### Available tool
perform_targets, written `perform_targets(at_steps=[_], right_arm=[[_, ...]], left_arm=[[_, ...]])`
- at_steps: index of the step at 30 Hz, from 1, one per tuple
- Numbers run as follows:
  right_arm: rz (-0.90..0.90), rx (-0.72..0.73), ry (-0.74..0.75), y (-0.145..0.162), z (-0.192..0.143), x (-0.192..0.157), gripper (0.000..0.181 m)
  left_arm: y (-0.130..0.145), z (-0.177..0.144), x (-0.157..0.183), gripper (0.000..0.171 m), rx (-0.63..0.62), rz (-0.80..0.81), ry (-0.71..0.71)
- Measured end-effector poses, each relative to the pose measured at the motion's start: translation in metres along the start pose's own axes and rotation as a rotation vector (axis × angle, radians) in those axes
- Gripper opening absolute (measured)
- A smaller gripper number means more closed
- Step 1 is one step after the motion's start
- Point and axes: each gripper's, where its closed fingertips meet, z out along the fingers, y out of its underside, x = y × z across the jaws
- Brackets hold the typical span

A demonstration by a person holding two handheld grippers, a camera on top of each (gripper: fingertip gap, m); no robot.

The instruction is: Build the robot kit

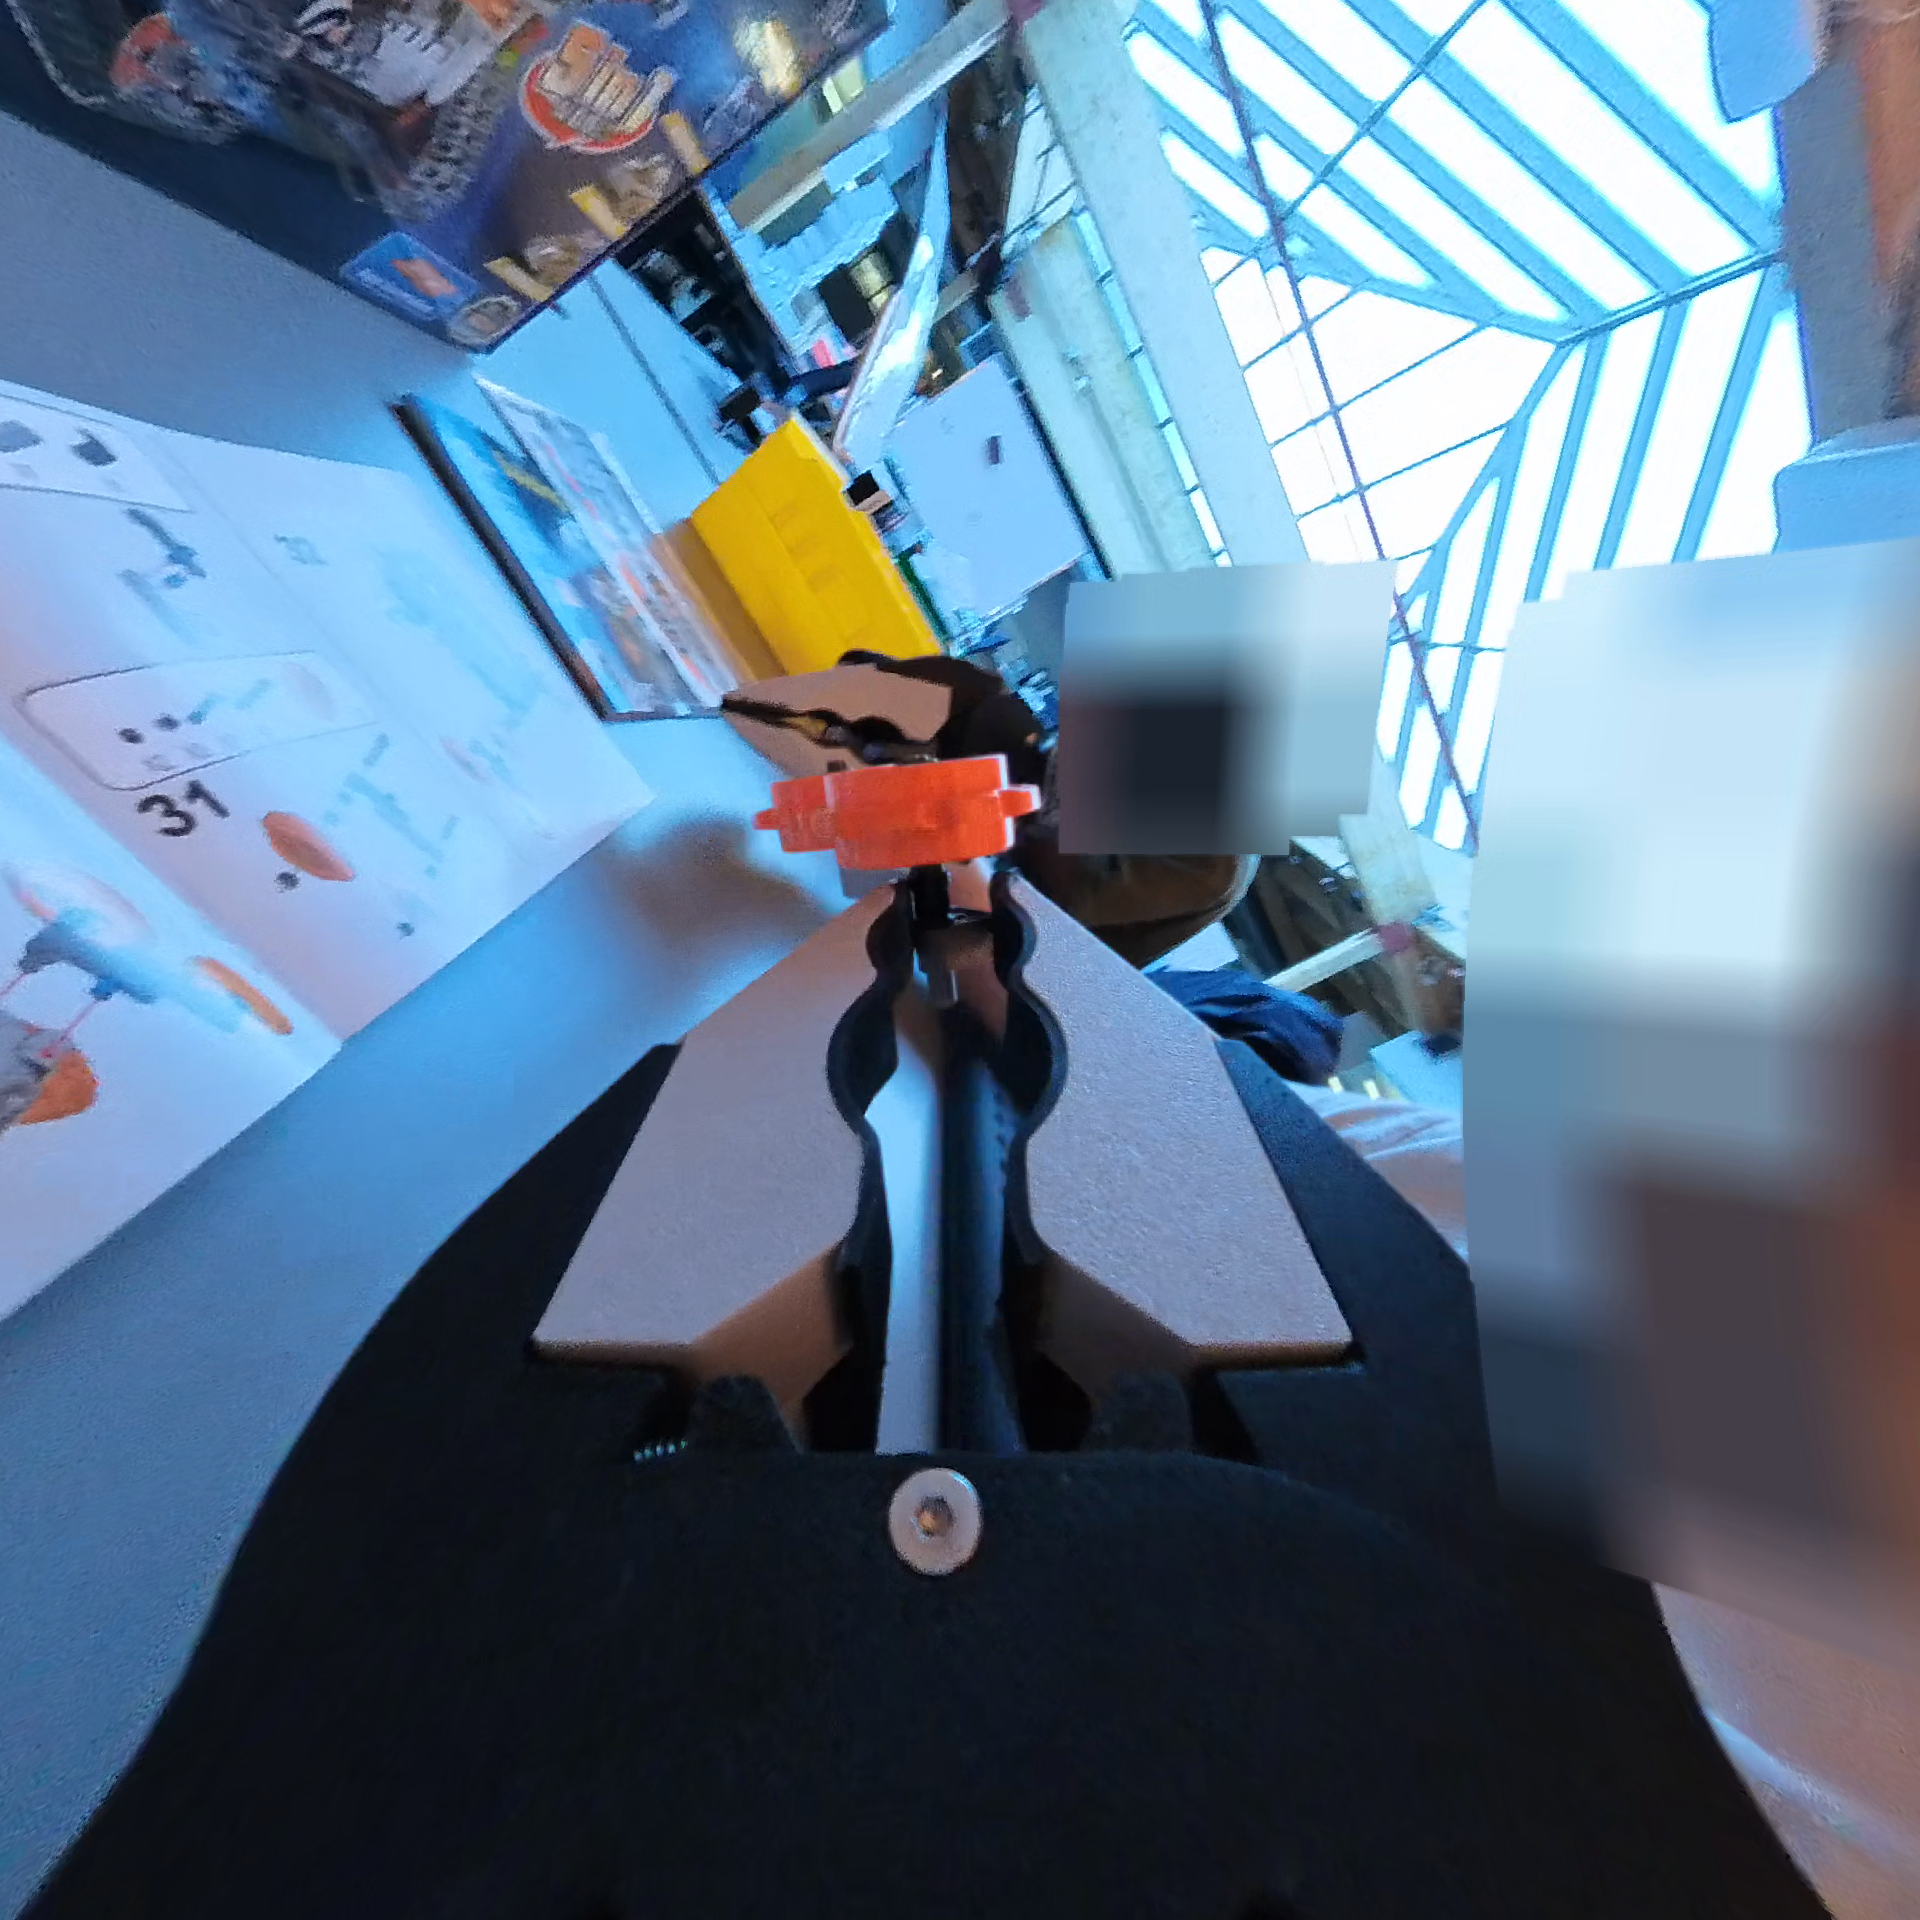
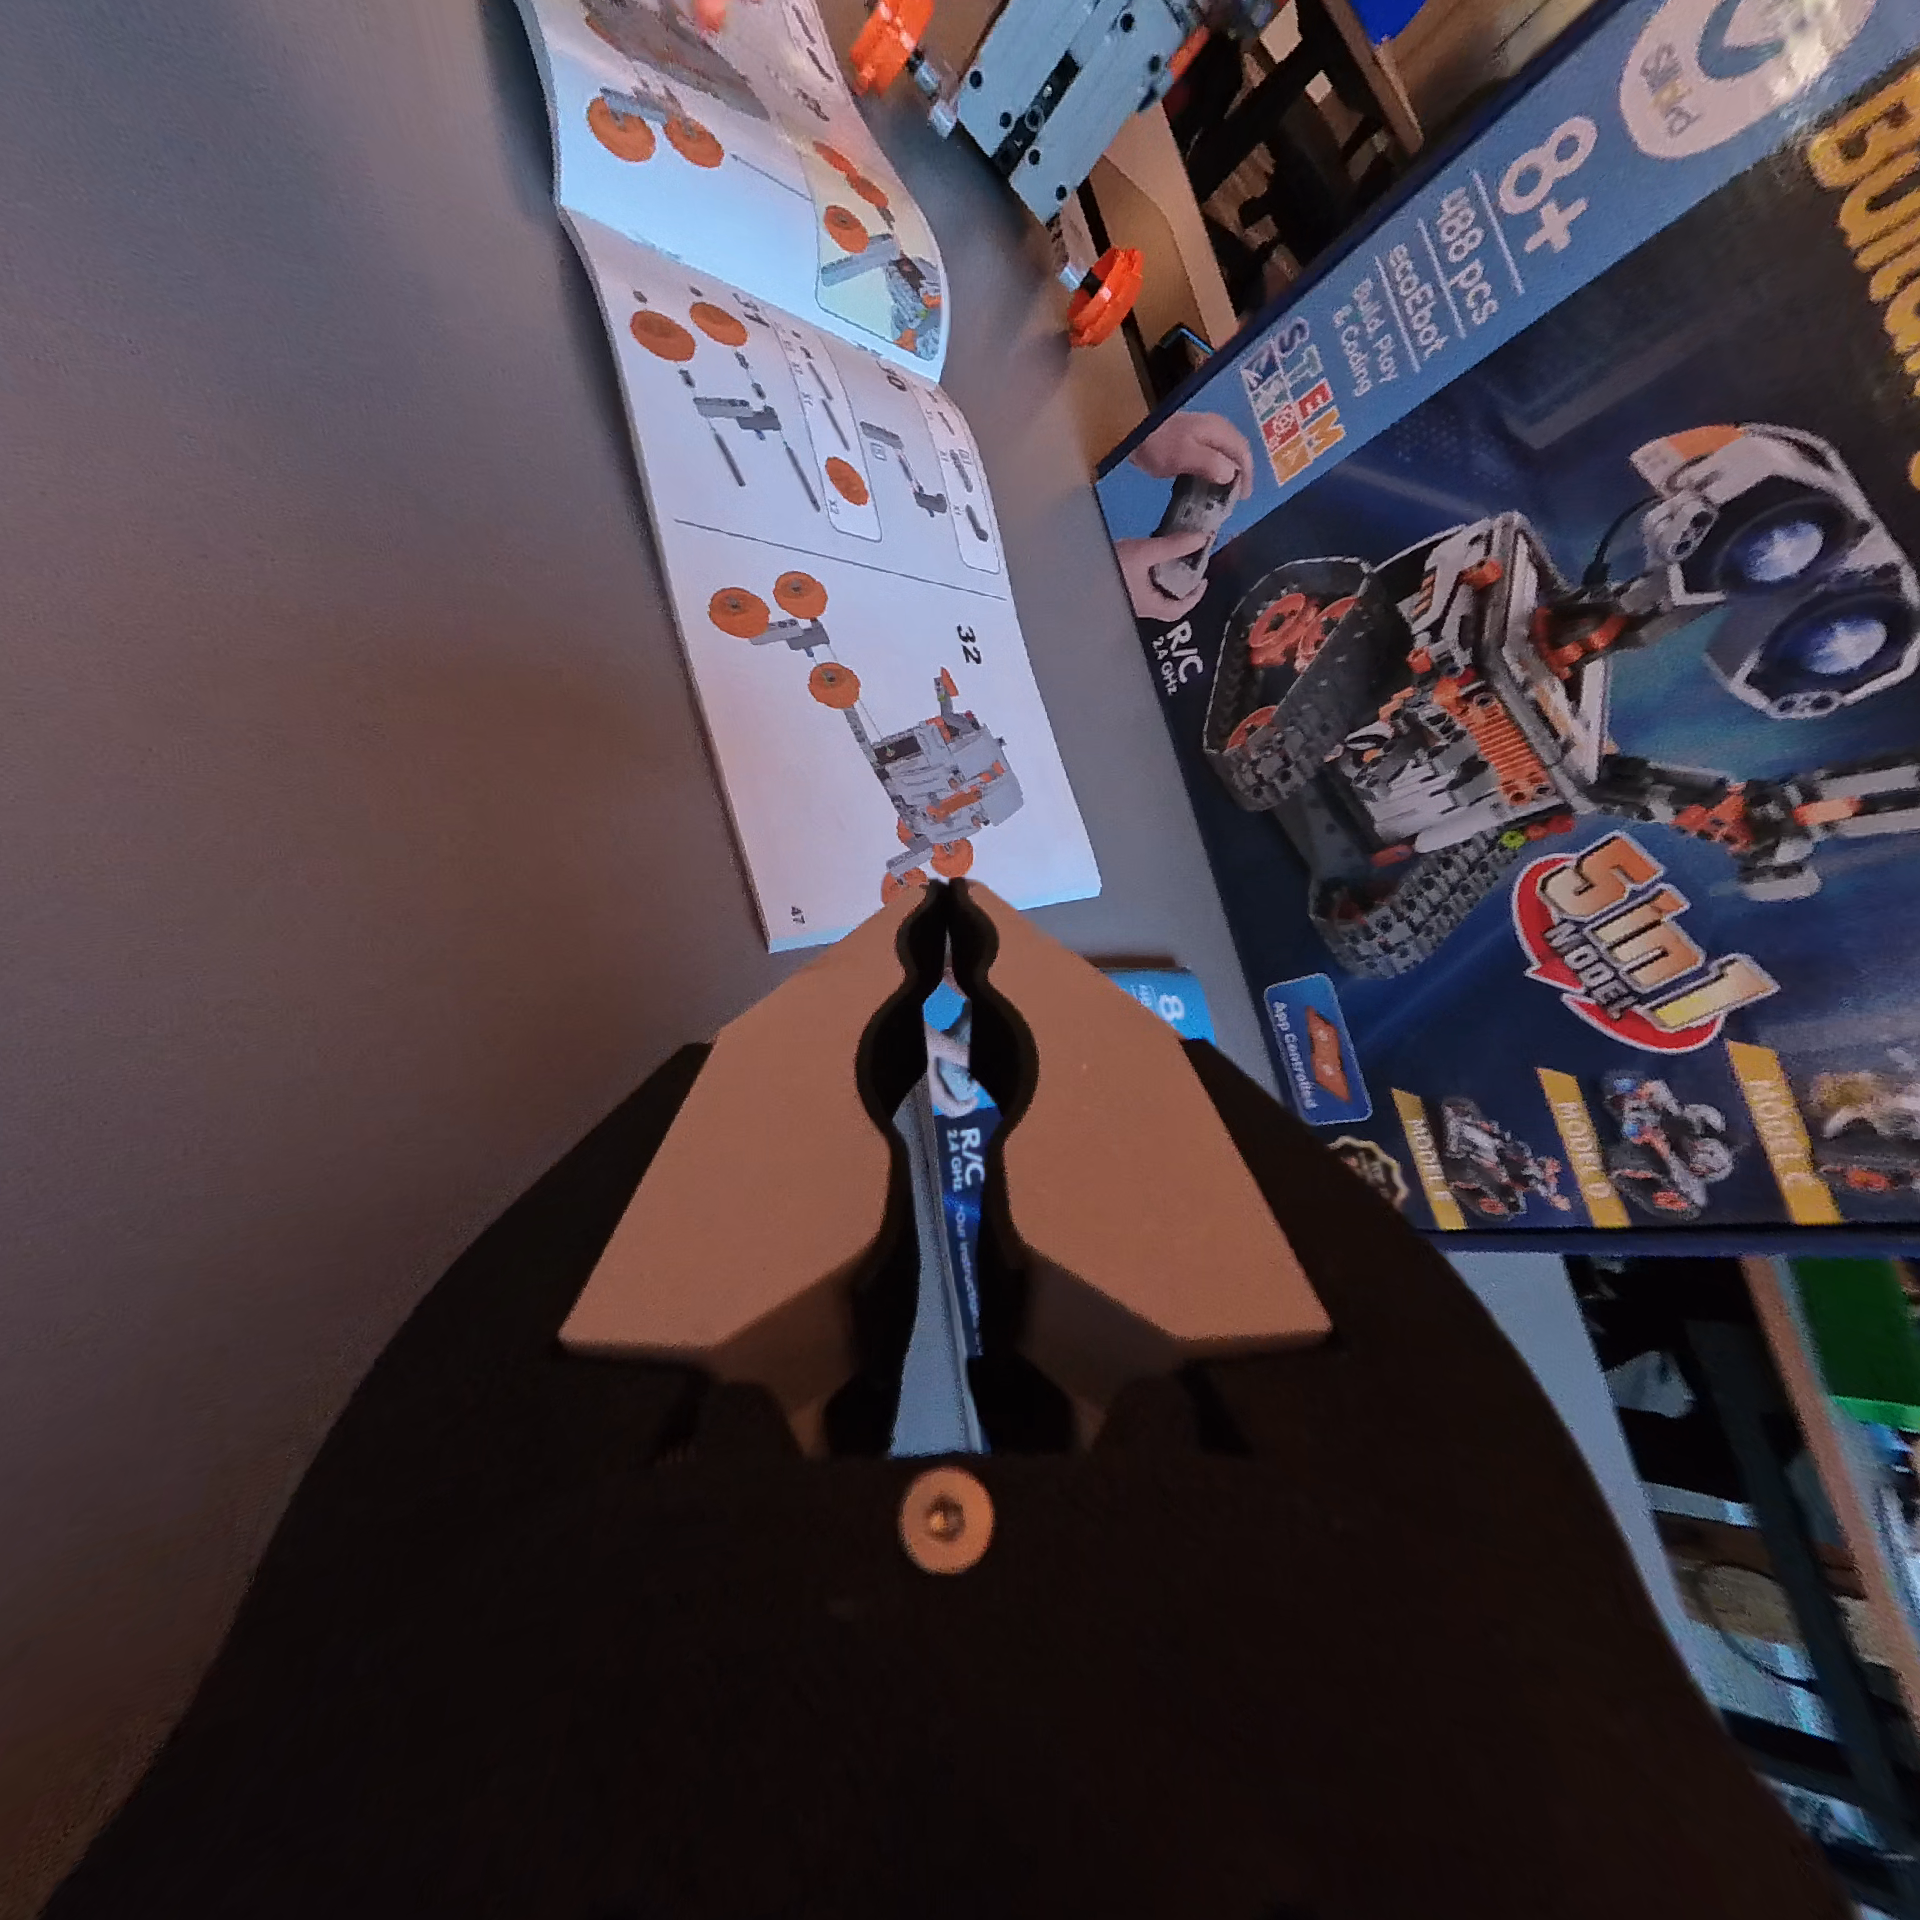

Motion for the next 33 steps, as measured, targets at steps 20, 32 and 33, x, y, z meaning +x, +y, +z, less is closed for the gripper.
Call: perform_targets(at_steps=[20, 32, 33], right_arm=[[-0.083, 0.539, 0.206, -0.229, -0.032, -0.022, 0.045], [-0.185, 0.483, 0.210, -0.217, -0.041, -0.042, 0.037], [-0.185, 0.481, 0.208, -0.214, -0.043, -0.042, 0.037]], left_arm=[[0.019, -0.020, 0.089, 0.012, -0.030, 0.441, 0.397], [0.031, -0.019, 0.087, 0.012, -0.118, 0.509, 0.397], [0.031, -0.018, 0.084, 0.012, -0.126, 0.508, 0.385]])
